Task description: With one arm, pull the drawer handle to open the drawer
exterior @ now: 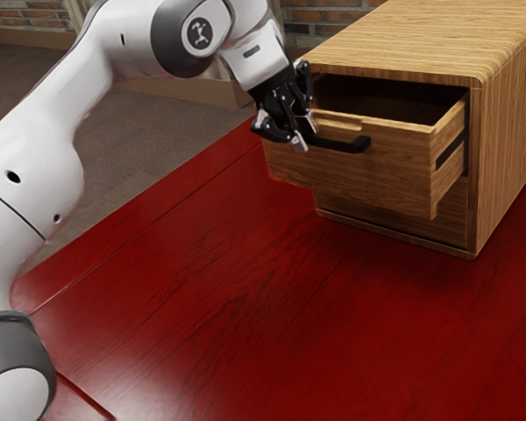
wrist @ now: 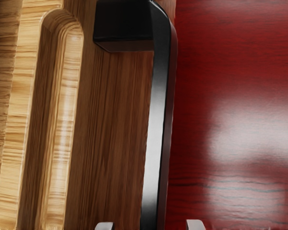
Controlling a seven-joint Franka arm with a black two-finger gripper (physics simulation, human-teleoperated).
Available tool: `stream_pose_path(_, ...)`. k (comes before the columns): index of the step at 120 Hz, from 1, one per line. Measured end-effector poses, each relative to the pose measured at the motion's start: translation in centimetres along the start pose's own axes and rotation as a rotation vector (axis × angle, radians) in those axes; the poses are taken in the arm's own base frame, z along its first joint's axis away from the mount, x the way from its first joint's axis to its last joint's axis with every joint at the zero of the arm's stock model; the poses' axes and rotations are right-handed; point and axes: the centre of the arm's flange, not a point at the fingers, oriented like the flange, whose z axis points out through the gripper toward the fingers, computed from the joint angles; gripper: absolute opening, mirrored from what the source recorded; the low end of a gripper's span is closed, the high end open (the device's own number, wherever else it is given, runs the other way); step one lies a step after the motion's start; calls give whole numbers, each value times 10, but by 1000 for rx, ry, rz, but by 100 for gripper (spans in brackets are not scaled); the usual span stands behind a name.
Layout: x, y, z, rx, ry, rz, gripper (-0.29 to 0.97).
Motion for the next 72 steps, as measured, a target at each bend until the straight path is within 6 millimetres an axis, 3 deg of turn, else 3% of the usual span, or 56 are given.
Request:
stream_pose_path(19,1,3,0,-17,-3,-16,23)
stream_pose_path(25,1,3,1,-22,-4,-21,12)
stream_pose_path(33,1,4,2,-29,-7,-29,7)
stream_pose_path(49,1,8,-11,-28,-8,-42,5)
stream_pose_path(72,0,17,-8,-65,-6,-66,7)
